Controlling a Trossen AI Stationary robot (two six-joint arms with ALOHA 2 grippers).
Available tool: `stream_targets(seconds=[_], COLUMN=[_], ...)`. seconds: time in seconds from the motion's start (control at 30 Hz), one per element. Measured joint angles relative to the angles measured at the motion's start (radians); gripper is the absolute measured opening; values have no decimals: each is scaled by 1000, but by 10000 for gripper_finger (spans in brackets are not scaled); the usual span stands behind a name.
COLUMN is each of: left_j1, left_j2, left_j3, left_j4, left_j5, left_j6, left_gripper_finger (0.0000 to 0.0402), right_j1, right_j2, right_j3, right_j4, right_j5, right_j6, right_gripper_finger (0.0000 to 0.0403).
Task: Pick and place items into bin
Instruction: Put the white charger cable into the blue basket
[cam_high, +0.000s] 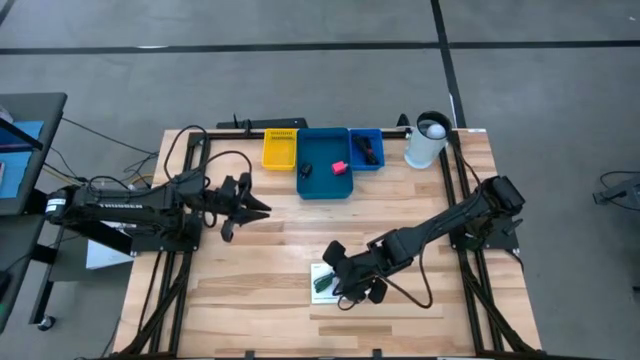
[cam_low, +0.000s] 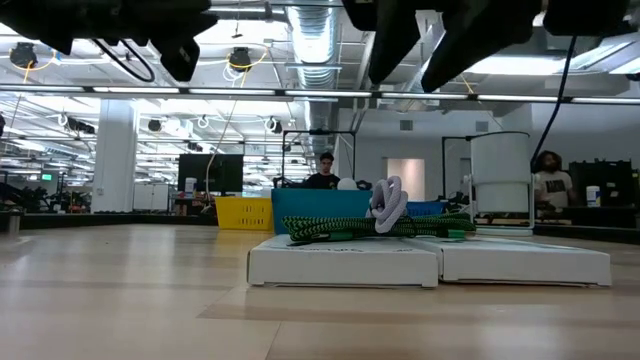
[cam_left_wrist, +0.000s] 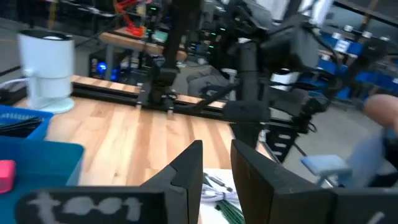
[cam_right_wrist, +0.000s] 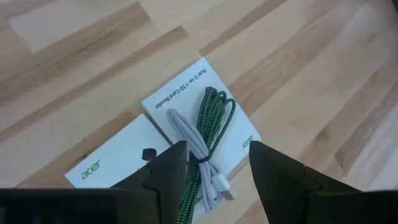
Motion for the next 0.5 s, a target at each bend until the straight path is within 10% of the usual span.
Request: stream_targets(seconds=[0.5], left_j1=[0], left_j2=[0], left_j3=[0], left_j4=[-1], left_j5=[-149], left_j6=[-88], left_gripper_finger=[71], right_j1=[5], right_j2=[44], right_j3=[4], right_j4=[-16], right_j5=[101], right_j6=[6], right_gripper_finger=[169])
